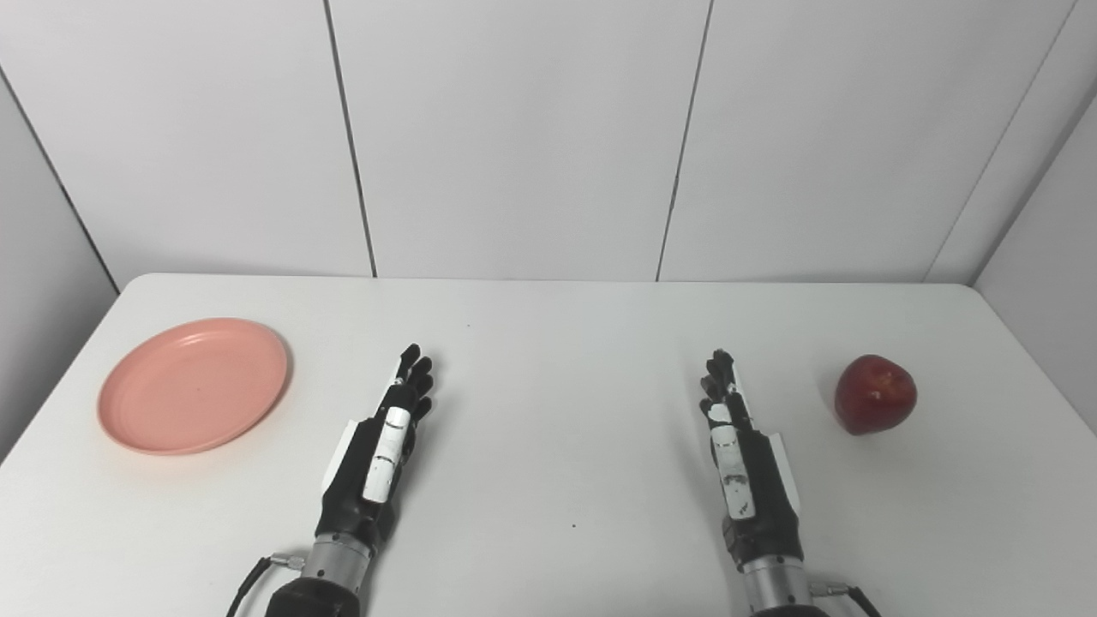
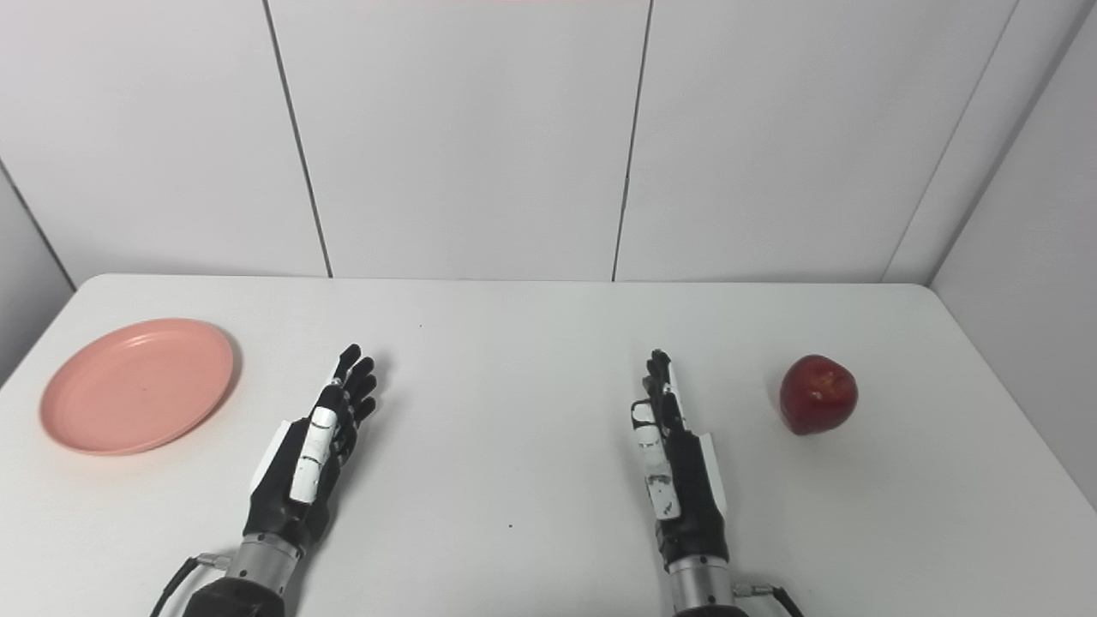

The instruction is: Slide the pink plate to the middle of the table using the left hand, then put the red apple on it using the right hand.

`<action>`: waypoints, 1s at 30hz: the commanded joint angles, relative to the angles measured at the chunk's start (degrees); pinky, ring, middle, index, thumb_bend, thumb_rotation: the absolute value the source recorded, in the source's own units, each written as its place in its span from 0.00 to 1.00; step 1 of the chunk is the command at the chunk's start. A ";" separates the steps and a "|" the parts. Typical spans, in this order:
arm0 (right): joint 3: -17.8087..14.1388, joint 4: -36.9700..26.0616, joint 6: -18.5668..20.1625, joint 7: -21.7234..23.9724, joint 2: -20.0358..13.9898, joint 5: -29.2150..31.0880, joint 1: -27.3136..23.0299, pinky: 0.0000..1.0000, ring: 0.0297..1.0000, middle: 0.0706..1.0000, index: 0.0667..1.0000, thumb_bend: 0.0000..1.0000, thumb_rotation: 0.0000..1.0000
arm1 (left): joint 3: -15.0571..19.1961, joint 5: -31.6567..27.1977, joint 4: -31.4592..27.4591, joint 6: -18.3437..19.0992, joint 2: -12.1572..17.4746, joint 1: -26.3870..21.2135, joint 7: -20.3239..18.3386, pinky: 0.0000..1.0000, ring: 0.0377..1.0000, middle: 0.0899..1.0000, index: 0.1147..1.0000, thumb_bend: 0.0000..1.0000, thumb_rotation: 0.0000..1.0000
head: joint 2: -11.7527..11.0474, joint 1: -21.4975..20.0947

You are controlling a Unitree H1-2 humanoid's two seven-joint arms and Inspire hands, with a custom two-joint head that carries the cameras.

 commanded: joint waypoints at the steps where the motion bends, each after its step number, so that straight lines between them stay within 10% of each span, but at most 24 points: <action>1: 0.36 -2.18 -2.07 -0.44 0.80 -0.39 -0.81 1.00 1.00 1.00 1.00 0.59 1.00 | 0.06 -1.04 -2.59 -0.70 0.23 -0.52 -0.29 1.00 1.00 1.00 1.00 0.70 1.00 | 0.04 0.16; 30: -0.28 0.40 -1.44 0.70 -1.35 1.40 -1.64 0.99 0.99 0.98 0.98 0.62 1.00 | 1.50 -3.91 -5.73 2.08 0.38 -0.19 0.30 1.00 1.00 1.00 1.00 0.68 1.00 | -0.47 1.73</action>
